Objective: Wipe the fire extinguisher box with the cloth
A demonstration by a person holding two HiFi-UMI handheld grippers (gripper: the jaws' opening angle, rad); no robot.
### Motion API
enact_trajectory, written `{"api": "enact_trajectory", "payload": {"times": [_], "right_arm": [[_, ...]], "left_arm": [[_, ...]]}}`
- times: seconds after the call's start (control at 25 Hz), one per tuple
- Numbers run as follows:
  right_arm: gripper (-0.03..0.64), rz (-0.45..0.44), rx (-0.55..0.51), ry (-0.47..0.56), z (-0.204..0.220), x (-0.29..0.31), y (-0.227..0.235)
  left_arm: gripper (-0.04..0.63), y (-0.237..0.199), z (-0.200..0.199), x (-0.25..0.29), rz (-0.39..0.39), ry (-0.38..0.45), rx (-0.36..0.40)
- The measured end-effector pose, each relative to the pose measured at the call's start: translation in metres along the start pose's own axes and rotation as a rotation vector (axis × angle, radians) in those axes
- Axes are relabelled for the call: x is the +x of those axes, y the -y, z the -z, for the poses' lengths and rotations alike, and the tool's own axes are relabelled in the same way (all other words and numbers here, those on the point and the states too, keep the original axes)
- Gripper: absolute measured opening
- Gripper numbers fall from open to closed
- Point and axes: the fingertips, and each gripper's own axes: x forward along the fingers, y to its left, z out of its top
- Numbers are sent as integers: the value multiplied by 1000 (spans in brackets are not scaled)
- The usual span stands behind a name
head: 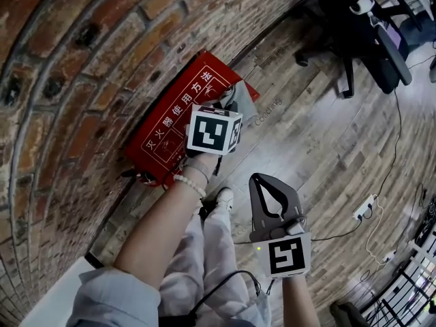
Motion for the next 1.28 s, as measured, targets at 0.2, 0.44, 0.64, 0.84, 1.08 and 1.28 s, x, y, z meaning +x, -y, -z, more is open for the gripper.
{"api": "enact_trajectory", "payload": {"times": [0.2,0.44,0.64,0.84,1.08,1.28], "right_arm": [[6,-9,-12,3,-5,3,-7],[6,-20,-23,6,-11,5,-16],[6,-34,-36,4,-14,6,-27],[6,-47,-43,5,-16,7,-38],[7,-63,-56,5,-19,8,-50],[6,-79,-69,9,-22,10,-62]], "left_arm": [[12,-7,8,-9,-8,2,-15],[12,-14,19,-19,-14,-6,-33],[12,-22,30,-30,-31,-5,-41],[14,-30,42,-44,-51,-2,-57],[12,-39,61,-60,-70,-4,-85],[12,-48,76,-75,-92,3,-123]]}}
